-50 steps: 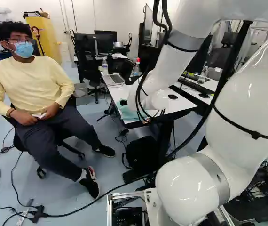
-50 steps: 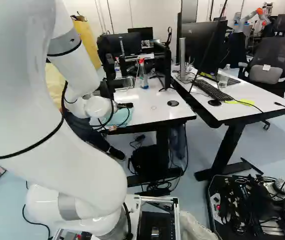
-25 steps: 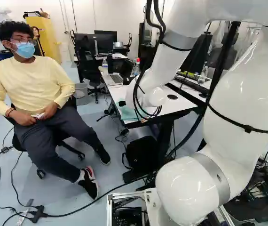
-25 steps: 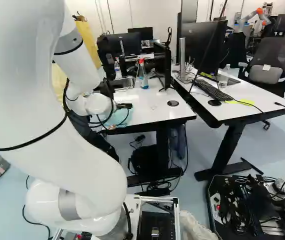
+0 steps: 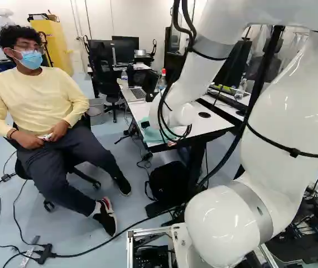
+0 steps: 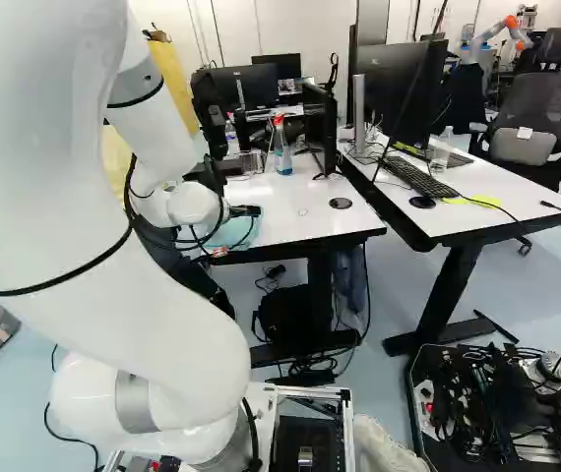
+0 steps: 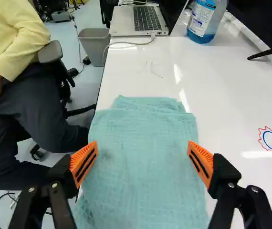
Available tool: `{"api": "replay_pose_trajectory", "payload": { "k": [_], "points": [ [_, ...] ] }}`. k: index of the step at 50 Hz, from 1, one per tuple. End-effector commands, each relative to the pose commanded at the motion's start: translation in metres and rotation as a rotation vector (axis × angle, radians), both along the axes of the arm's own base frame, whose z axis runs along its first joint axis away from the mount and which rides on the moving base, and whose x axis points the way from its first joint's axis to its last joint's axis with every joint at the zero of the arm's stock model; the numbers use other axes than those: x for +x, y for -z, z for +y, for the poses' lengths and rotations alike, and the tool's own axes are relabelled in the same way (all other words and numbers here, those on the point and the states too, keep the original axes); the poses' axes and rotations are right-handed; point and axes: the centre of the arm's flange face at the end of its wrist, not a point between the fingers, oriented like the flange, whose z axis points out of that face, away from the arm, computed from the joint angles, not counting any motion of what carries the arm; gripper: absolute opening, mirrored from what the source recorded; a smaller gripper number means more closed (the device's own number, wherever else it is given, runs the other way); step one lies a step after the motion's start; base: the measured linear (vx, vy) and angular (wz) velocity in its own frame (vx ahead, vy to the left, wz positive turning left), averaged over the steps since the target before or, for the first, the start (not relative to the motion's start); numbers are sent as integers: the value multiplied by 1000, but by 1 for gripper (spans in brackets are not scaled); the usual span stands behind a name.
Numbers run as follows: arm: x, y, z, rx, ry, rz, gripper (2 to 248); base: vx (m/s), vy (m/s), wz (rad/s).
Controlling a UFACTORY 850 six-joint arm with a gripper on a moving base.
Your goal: Clean the table with the green towel
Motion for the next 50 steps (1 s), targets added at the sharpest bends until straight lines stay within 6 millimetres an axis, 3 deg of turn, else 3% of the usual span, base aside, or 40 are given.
{"api": "replay_pose_trajectory", "payload": {
  "k": [44, 45, 49, 50],
  "points": [
    [-2, 2, 0, -7, 0, 35, 247, 0, 0, 0],
    [-2, 2, 0, -7, 0, 35, 223, 0, 0, 0],
    [-2, 2, 0, -7, 0, 35, 223, 0, 0, 0],
    [-2, 2, 0, -7, 0, 35, 184, 0, 0, 0]
  ]
}}
